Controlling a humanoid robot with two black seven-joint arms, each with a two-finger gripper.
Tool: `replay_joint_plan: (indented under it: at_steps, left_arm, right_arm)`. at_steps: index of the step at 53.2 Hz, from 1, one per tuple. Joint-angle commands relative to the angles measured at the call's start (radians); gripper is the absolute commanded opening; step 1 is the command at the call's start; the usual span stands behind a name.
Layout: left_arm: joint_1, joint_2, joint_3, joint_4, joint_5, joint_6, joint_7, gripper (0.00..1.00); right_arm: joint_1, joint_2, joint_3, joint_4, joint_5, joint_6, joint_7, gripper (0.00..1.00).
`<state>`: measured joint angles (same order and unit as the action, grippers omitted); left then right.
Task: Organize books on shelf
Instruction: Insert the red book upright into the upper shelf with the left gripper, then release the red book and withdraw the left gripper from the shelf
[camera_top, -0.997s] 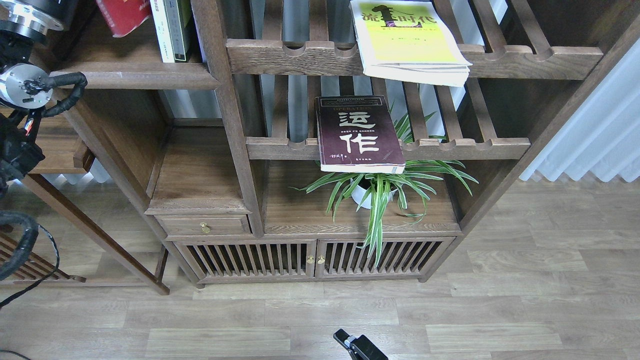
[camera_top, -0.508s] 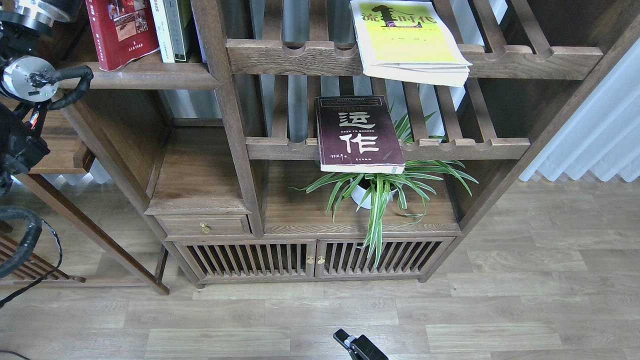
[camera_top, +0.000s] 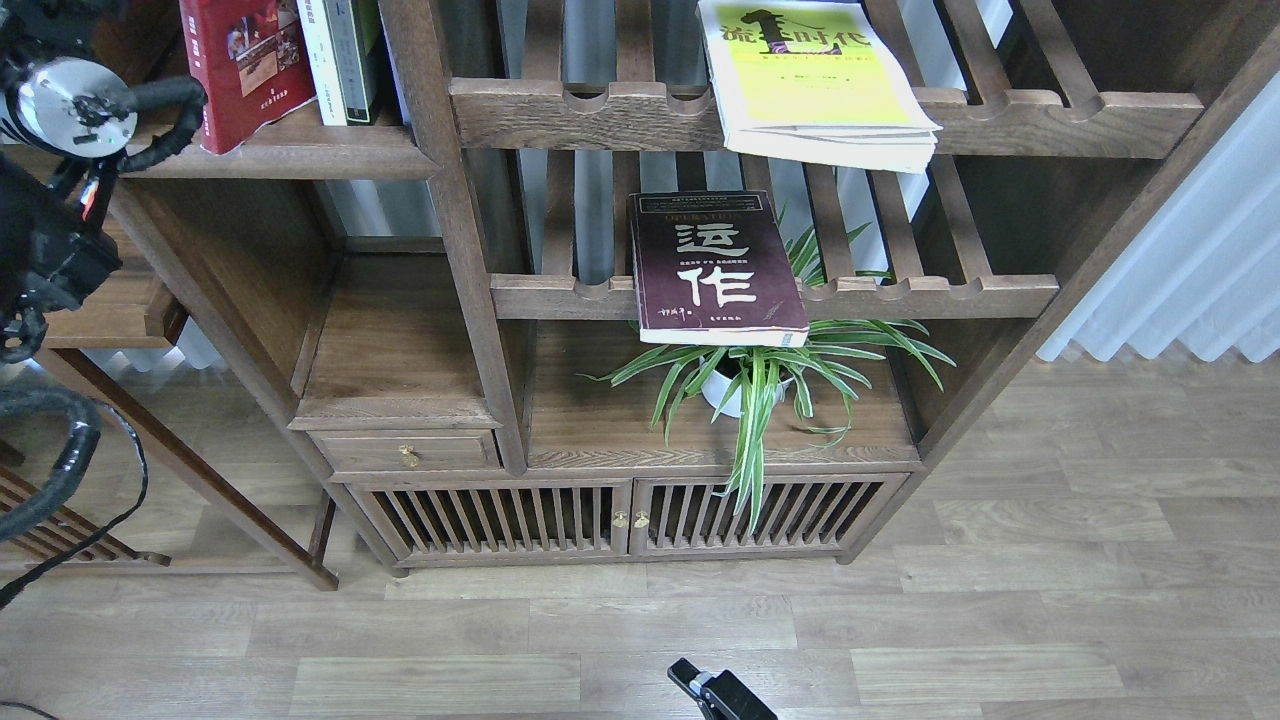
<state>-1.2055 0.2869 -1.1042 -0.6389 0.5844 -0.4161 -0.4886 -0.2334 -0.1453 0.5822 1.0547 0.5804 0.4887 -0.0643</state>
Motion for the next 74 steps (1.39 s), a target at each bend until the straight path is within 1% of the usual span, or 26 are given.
replay_joint_plan:
  at_steps: [1,3,7,8,11,18,25,29,35,37,39,40,42,44,46,47,50,53,55,56,59,61,62,63,66,74]
  left_arm:
    - [0.076,0.046,-0.005,-0.126,-0.002,0.089,0.000,0.49]
    - [0.104,0.066,-0.006,-0.169,-0.002,0.115,0.000,0.52]
    - [0.153,0.092,-0.022,-0.238,-0.002,0.131,0.000,0.52]
    - [0.200,0.098,-0.052,-0.305,-0.003,0.135,0.000,0.52]
    - [0.248,0.098,-0.083,-0.370,-0.003,0.143,0.002,0.52]
    - [0.368,0.097,-0.164,-0.511,-0.006,0.160,0.059,0.52]
    - [0.469,0.092,-0.201,-0.617,-0.008,0.158,0.073,0.53]
    - [0.529,0.090,-0.217,-0.665,-0.009,0.148,0.076,0.56]
    - [0.592,0.087,-0.247,-0.728,-0.015,0.138,0.068,0.63]
    - [0.615,0.087,-0.255,-0.742,-0.023,0.129,0.065,0.69]
    - [0.630,0.086,-0.256,-0.742,-0.029,0.108,0.065,0.76]
    - [0.647,0.086,-0.260,-0.742,-0.029,0.076,0.070,0.87]
    - [0.681,0.086,-0.263,-0.742,-0.029,0.021,0.071,1.00]
    - [0.704,0.084,-0.263,-0.742,-0.031,-0.012,0.071,1.00]
    - [0.742,0.081,-0.261,-0.742,-0.031,-0.071,0.079,1.00]
    - [0.756,0.078,-0.261,-0.742,-0.031,-0.073,0.084,1.00]
    - [0.794,0.071,-0.260,-0.742,-0.031,-0.073,0.107,1.00]
    - [0.827,0.051,-0.258,-0.742,-0.032,-0.073,0.146,1.00]
    - [0.846,0.032,-0.258,-0.742,-0.032,-0.073,0.185,1.00]
    - [0.848,0.029,-0.258,-0.742,-0.032,-0.073,0.192,1.00]
    - [0.880,0.002,-0.253,-0.737,-0.040,-0.073,0.267,1.00]
    - [0.899,-0.015,-0.253,-0.734,-0.051,-0.073,0.298,1.00]
    - [0.940,-0.061,-0.247,-0.731,-0.098,-0.073,0.339,1.00]
    - [0.958,-0.081,-0.244,-0.729,-0.119,-0.073,0.350,1.00]
    - [0.986,-0.124,-0.235,-0.729,-0.161,-0.073,0.360,1.00]
    - [1.027,-0.210,-0.200,-0.714,-0.209,-0.073,0.360,1.00]
  right_arm:
    - [-0.007,0.000,0.044,0.007,0.002,0.000,0.001,0.99]
    - [-0.012,-0.003,0.057,0.013,0.001,0.000,0.001,0.99]
    - [-0.017,-0.008,0.074,0.024,0.001,0.000,0.001,0.99]
    - [-0.015,-0.008,0.086,0.030,0.002,0.000,0.000,0.98]
    - [-0.015,-0.008,0.096,0.039,0.002,0.000,0.001,0.98]
    - [-0.012,-0.011,0.177,0.057,0.006,0.000,0.004,0.98]
    - [-0.012,-0.020,0.234,0.096,0.007,0.000,0.008,0.98]
    - [-0.014,-0.039,0.243,0.145,0.007,0.000,0.008,0.98]
    - [-0.015,-0.069,0.246,0.212,0.007,0.000,0.009,0.98]
    - [-0.014,-0.077,0.248,0.226,0.007,0.000,0.011,0.98]
    - [-0.014,-0.085,0.249,0.235,0.007,0.000,0.011,0.98]
    - [-0.014,-0.094,0.254,0.246,0.007,0.000,0.011,0.98]
    - [-0.015,-0.115,0.269,0.272,0.007,0.000,0.012,0.98]
    - [-0.015,-0.131,0.278,0.287,0.007,0.000,0.012,0.98]
    - [-0.017,-0.163,0.294,0.312,0.007,0.000,0.012,0.98]
    - [-0.017,-0.177,0.298,0.318,0.007,0.000,0.014,0.98]
    - [-0.023,-0.206,0.315,0.340,0.007,0.000,0.014,0.98]
    - [-0.035,-0.229,0.340,0.363,0.007,0.000,0.014,0.98]
    - [-0.041,-0.244,0.352,0.375,0.007,0.000,0.014,0.98]
    - [-0.041,-0.246,0.353,0.376,0.007,0.000,0.014,0.98]
    - [-0.043,-0.272,0.367,0.390,0.009,0.000,0.015,0.98]
    - [-0.043,-0.286,0.370,0.395,0.009,0.000,0.015,0.98]
    - [-0.043,-0.310,0.373,0.415,0.009,0.000,0.015,0.98]
    - [-0.043,-0.321,0.373,0.425,0.010,0.000,0.015,0.98]
    - [-0.044,-0.333,0.373,0.442,0.010,0.000,0.015,0.98]
    - [-0.044,-0.338,0.373,0.453,0.010,0.000,0.017,0.98]
